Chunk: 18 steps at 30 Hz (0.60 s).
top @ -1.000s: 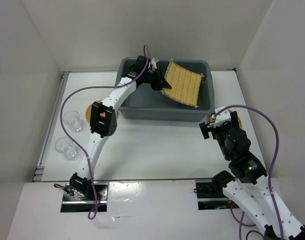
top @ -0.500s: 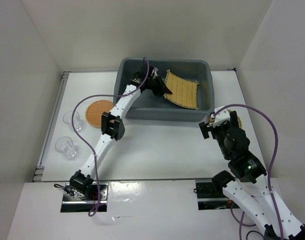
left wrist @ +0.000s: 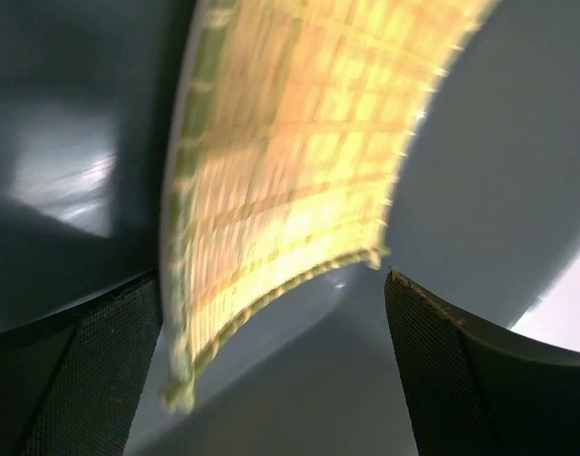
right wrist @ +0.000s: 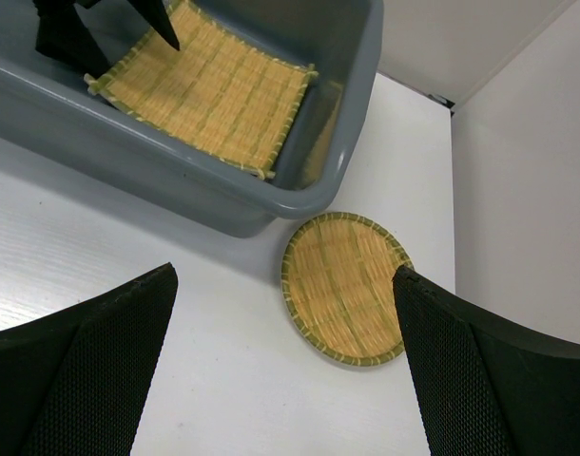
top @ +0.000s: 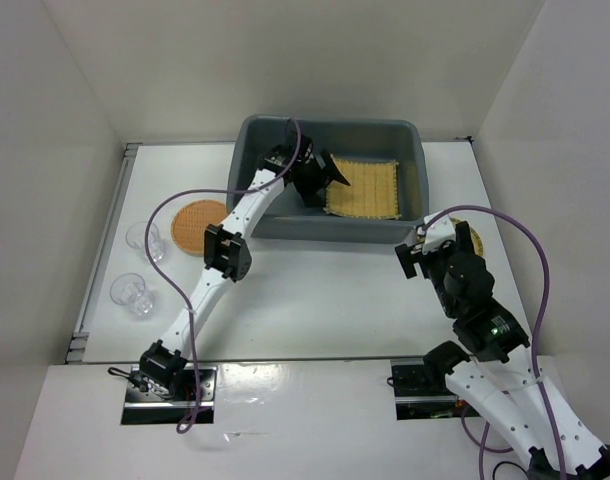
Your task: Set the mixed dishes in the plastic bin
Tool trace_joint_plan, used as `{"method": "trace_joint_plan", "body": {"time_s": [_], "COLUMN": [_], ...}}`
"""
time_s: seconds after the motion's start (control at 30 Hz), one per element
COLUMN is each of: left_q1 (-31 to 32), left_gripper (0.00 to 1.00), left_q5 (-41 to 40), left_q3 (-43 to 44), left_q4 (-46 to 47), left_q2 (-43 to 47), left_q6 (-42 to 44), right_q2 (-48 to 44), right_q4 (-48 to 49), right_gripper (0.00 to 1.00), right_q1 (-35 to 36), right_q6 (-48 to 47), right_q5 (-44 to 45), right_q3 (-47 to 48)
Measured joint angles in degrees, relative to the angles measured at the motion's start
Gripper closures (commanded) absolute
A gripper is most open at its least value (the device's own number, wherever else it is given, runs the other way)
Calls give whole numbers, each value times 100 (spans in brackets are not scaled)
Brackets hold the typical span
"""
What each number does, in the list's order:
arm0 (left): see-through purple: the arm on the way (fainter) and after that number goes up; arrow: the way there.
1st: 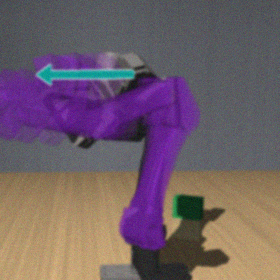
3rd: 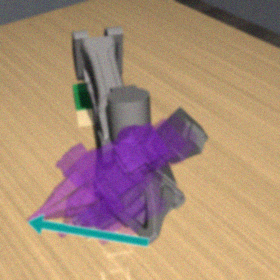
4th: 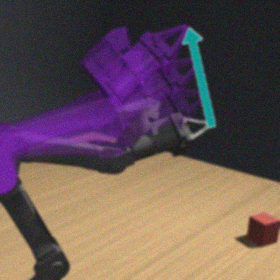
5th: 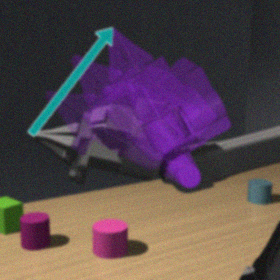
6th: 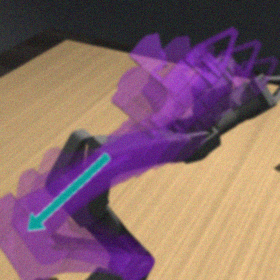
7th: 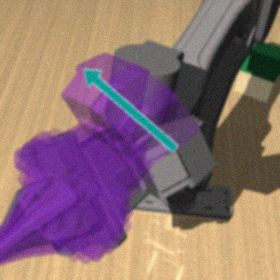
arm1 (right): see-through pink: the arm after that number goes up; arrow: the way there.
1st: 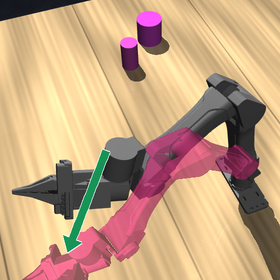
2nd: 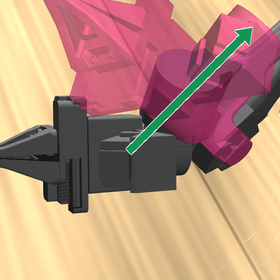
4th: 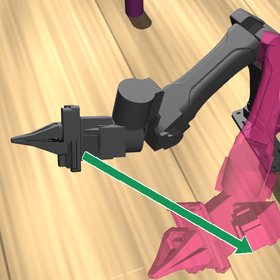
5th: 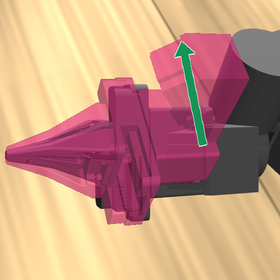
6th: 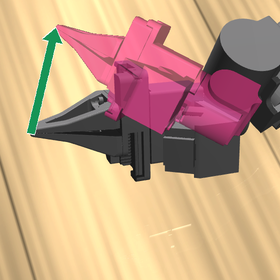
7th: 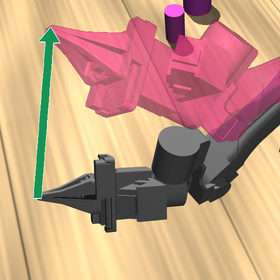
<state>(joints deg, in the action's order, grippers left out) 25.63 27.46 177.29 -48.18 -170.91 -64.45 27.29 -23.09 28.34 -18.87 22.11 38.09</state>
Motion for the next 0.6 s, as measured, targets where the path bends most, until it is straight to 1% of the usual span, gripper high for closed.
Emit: {"method": "trace_joint_plan", "body": {"time_s": [0.1,0.2,0.3,0.4,0.5,0.57,0.6], "left_q1": [37,76,129,177,214,260,275], "left_gripper": [1,1,1,0,0,0,0], "left_q5": [-396,-841,-1482,-2109,-2739,-3086,-3252], "left_q3": [-2,-4,-4,28,166,57,-105], "left_q4": [-396,-691,-1005,-1318,-1711,-1908,-1976], "left_q2": [205,688,1545,2507,3401,3956,4194], "left_q6": [199,557,1106,1816,2509,2907,3042], "right_q2": [55,181,411,826,1512,2035,2323], "right_q4": [0,-9,-157,-452,-739,-914,-1014], "right_gripper": [2,2,2,2,2,2,2], "right_q1": [0,-7,-146,-417,-966,-1596,-2052], "right_q6": [7,94,197,323,452,470,466], "right_q5": [17,11,-55,-52,-181,-490,-745], "right_q3": [0,2,149,634,1526,2135,2435]}}
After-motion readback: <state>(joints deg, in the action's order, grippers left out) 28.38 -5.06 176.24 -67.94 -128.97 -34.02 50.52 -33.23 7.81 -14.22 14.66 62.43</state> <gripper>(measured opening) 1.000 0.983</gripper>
